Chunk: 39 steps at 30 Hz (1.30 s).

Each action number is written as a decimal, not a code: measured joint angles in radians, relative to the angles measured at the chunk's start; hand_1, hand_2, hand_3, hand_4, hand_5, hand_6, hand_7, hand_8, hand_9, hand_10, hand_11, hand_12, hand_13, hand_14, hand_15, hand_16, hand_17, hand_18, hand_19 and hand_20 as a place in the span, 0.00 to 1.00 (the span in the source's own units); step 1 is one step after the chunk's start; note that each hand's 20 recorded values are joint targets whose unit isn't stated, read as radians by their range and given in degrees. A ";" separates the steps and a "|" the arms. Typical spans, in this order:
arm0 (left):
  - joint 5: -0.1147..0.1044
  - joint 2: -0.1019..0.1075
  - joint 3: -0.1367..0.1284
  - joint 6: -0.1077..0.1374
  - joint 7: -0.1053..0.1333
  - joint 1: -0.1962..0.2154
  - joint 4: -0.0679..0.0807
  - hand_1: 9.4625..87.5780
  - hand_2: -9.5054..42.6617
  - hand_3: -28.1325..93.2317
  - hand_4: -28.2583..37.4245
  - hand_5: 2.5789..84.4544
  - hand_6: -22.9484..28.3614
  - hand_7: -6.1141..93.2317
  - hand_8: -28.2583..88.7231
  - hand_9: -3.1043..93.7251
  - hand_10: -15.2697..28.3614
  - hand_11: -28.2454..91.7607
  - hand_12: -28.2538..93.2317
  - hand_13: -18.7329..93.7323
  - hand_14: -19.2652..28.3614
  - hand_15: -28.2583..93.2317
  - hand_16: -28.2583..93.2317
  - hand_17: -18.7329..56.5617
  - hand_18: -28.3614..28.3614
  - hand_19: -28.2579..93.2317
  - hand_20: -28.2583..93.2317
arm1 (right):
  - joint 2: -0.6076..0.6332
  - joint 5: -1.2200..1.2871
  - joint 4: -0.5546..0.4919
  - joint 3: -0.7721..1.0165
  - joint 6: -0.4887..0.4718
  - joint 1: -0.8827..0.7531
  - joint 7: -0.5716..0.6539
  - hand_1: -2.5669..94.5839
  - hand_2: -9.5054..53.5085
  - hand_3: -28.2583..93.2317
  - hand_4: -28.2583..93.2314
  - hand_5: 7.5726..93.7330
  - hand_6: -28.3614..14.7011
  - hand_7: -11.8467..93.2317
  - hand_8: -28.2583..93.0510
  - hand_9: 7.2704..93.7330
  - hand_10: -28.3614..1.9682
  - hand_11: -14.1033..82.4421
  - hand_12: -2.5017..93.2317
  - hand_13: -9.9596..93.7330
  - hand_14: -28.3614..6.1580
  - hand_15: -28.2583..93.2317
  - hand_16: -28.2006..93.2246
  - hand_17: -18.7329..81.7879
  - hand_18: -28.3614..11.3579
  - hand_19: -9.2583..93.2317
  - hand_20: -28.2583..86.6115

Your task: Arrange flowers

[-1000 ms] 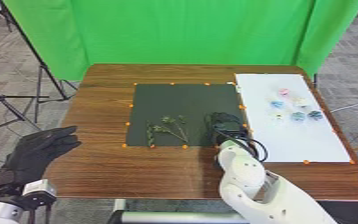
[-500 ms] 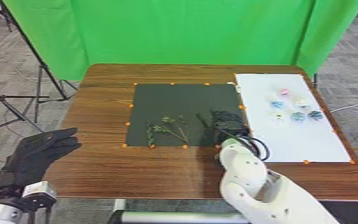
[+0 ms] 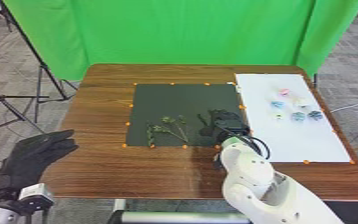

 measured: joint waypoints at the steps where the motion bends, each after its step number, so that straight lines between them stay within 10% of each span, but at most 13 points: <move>1: 0.000 0.001 0.003 0.001 0.001 -0.001 0.000 0.28 0.27 0.88 0.21 0.63 0.76 0.21 0.16 0.49 0.87 0.59 0.32 0.44 0.97 0.76 0.12 0.13 0.86 0.72 0.35 | 0.001 -0.002 -0.002 0.001 0.002 -0.001 -0.002 0.30 0.13 0.83 0.06 0.69 0.26 0.29 0.19 0.62 0.00 0.64 0.26 0.73 0.24 0.88 0.39 0.57 0.00 0.95 0.03; 14: -0.005 0.015 0.026 0.018 0.033 -0.002 0.002 0.27 0.27 0.88 0.21 0.63 0.76 0.21 0.16 0.49 0.87 0.59 0.32 0.44 0.97 0.76 0.12 0.13 0.86 0.72 0.35 | 0.137 0.091 -0.060 0.194 0.223 -0.092 -0.161 0.36 0.12 0.92 0.04 0.59 0.38 0.32 0.16 0.55 0.19 0.52 0.22 0.66 0.34 0.86 0.37 0.50 0.10 0.91 0.10; 24: -0.011 0.041 0.066 0.022 0.052 -0.028 0.012 0.27 0.27 0.88 0.21 0.62 0.76 0.21 0.17 0.49 0.87 0.59 0.32 0.44 0.97 0.76 0.12 0.13 0.86 0.72 0.35 | 0.235 -0.029 0.192 0.286 0.090 -0.021 -0.338 0.37 0.05 0.95 0.02 0.51 0.41 0.34 0.14 0.47 0.28 0.44 0.21 0.60 0.39 0.85 0.37 0.45 0.11 0.84 0.20; 39: -0.010 0.044 0.073 0.007 0.049 -0.059 0.022 0.27 0.27 0.88 0.21 0.62 0.76 0.21 0.16 0.49 0.87 0.59 0.32 0.43 0.97 0.76 0.12 0.13 0.86 0.72 0.35 | 0.241 -0.027 0.213 0.337 0.004 -0.061 -0.310 0.38 0.02 0.95 0.01 0.50 0.41 0.32 0.14 0.45 0.30 0.39 0.21 0.58 0.38 0.85 0.37 0.44 0.08 0.82 0.26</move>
